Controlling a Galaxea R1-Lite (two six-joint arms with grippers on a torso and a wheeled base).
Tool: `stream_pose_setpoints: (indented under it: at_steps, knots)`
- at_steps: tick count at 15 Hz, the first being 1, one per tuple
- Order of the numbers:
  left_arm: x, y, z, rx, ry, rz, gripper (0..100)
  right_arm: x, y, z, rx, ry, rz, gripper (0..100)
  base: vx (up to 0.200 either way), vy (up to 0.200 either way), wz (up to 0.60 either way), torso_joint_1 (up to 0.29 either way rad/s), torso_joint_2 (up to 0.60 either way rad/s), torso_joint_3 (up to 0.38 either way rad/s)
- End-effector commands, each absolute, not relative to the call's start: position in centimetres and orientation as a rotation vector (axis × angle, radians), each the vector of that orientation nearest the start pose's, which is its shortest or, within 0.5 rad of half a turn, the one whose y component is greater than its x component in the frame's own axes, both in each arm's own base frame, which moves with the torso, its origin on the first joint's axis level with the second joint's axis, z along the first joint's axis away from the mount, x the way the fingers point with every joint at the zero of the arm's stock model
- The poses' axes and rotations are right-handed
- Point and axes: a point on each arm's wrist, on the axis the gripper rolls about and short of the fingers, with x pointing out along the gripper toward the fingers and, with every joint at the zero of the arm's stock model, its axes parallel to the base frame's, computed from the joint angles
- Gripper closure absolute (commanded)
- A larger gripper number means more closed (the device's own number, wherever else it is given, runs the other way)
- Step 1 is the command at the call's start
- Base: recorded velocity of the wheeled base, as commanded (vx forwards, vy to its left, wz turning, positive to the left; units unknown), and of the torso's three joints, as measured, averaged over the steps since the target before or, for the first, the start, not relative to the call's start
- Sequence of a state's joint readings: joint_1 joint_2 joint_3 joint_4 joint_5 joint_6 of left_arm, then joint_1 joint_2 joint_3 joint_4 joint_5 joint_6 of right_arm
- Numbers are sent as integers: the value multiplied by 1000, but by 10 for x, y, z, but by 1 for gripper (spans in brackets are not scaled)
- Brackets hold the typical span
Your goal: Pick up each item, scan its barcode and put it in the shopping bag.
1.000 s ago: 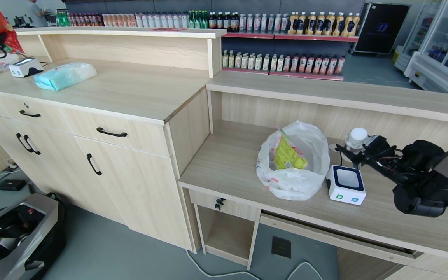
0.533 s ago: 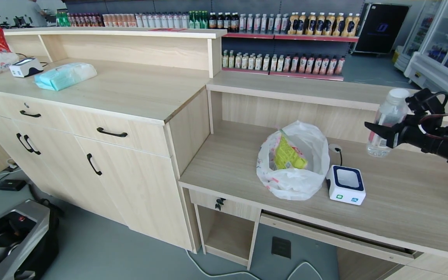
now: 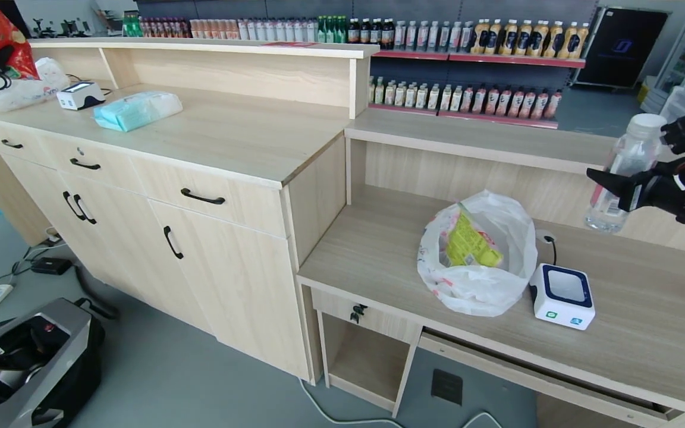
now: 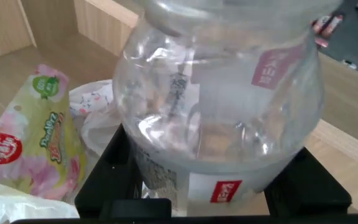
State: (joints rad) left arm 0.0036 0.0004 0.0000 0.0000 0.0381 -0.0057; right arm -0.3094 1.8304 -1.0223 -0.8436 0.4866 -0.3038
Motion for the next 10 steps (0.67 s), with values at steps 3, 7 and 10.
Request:
stream_pose_setpoints:
  at_steps: [3, 7, 10]
  knots:
    - [-23, 1, 75, -6, 0, 41, 0, 356, -108, 204, -259, -28, 155, 100, 0, 0, 0, 0, 0, 0]
    - [-23, 1, 75, -6, 0, 41, 0, 381, -120, 166, -153, 31, 149, 100, 0, 0, 0, 0, 0, 0]
    - [-23, 1, 75, -6, 0, 41, 0, 407, -103, 139, -78, 14, 206, 100, 0, 0, 0, 0, 0, 0]
